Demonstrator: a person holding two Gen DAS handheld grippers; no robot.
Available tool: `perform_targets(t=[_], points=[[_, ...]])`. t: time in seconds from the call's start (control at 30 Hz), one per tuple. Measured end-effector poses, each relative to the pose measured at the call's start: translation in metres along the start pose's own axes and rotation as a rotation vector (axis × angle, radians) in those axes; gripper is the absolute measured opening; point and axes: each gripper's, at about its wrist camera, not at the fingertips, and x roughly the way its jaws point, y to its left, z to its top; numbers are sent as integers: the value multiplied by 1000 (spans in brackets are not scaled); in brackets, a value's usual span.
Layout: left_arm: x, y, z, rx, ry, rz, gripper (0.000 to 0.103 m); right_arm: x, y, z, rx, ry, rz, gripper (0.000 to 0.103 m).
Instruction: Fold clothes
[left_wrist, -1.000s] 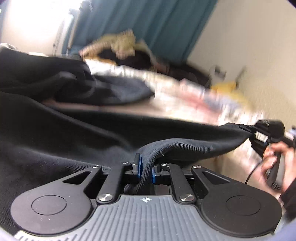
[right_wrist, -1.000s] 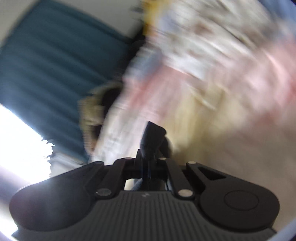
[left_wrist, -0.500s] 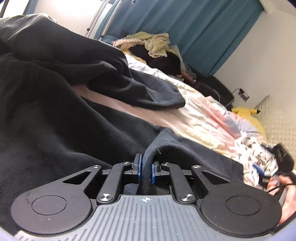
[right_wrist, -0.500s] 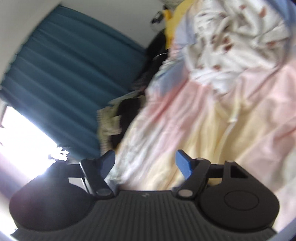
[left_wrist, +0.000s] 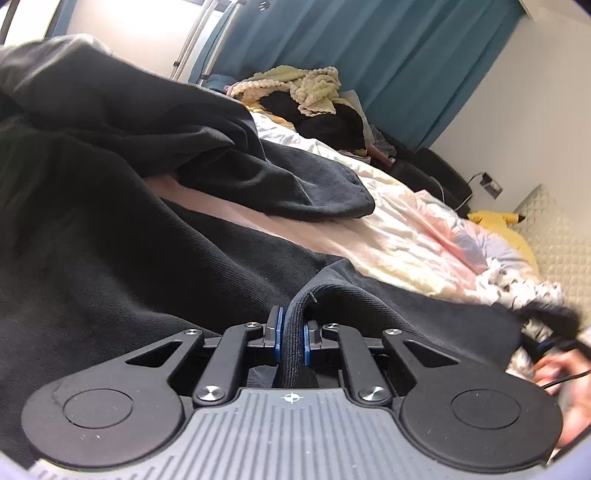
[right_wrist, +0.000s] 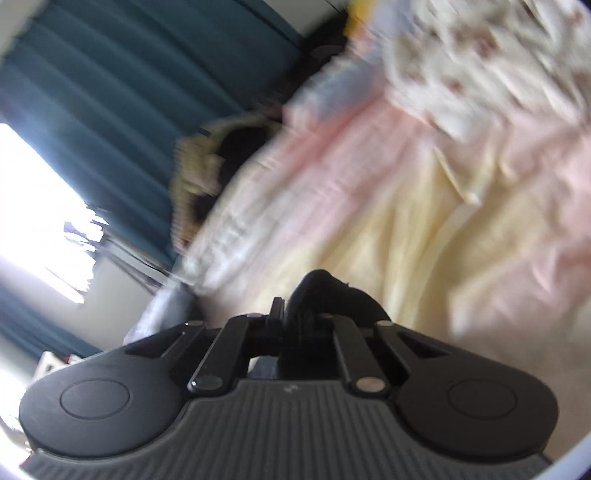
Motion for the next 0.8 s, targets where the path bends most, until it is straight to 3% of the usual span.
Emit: perform_targets(t=[0.1,0.2,0.27,0.33,0.43,0.53,0.7,0.8], points=[[-10,-10,-5,70,-13,-11,12,-44,25,12,-21,-137,169,6],[-23,-16,-10,108,-23,-57,12,-104,50,12,-72,-345,283,6],[-31,-20,-13,130,-42,-66,12,-133,68,8,-154,-440,282,6],[-38,-23,-14,150,-66,-65,12,-142,82,6,-203,-463,271,6],[-34,-21,-15,152,-61,-50,13,-124,93,15,-236,-423,207,6],[-24,-20,-14,144,-26,-36,13,-74,88,34,-231,-338,99,6],[-7,-23,-16,150,23,-33,13,31,49,59,-190,-163,-60,6],[2,-25,-18,167,28,-16,13,76,30,55,-242,-99,-82,6]])
